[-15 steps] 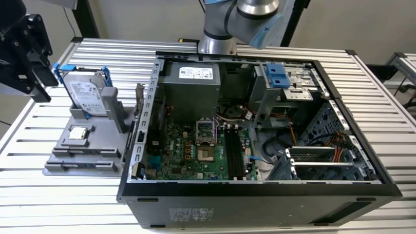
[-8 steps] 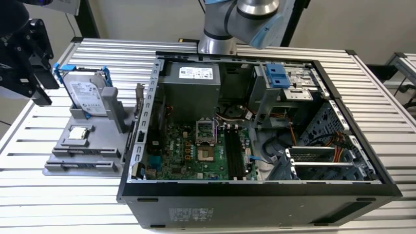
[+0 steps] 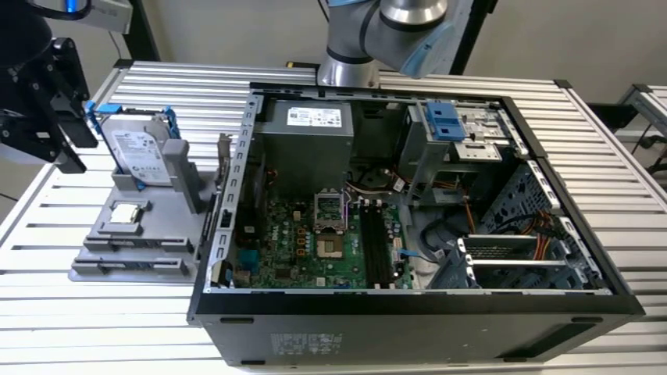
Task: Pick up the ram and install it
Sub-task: 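Pick up the ram and move it above insertion slot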
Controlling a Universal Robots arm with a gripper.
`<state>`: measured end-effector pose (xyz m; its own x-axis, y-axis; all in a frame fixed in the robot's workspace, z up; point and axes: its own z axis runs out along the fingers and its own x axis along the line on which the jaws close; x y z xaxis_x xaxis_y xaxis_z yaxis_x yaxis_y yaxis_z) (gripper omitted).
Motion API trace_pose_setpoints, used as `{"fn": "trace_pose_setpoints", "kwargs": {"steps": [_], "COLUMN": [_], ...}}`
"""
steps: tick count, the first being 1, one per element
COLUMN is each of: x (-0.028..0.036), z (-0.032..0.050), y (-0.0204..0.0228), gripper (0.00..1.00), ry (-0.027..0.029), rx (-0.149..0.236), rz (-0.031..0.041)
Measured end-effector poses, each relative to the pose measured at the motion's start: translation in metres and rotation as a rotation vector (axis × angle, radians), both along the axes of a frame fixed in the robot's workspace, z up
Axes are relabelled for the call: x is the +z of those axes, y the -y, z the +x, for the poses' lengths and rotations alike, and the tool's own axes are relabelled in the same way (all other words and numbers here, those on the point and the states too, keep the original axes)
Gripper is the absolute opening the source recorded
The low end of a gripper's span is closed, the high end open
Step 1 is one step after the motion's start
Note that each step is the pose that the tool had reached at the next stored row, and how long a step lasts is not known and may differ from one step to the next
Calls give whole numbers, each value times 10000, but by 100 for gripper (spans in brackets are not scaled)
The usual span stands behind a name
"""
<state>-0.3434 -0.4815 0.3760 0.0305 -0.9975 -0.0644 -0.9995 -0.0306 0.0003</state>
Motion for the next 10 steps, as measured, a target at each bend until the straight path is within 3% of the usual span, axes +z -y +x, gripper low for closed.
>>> {"fn": "trace_pose_setpoints", "kwargs": {"steps": [10], "x": [-67], "z": [-12], "y": [0], "gripper": [100], "ry": [-14], "rx": [-42], "rz": [-1]}}
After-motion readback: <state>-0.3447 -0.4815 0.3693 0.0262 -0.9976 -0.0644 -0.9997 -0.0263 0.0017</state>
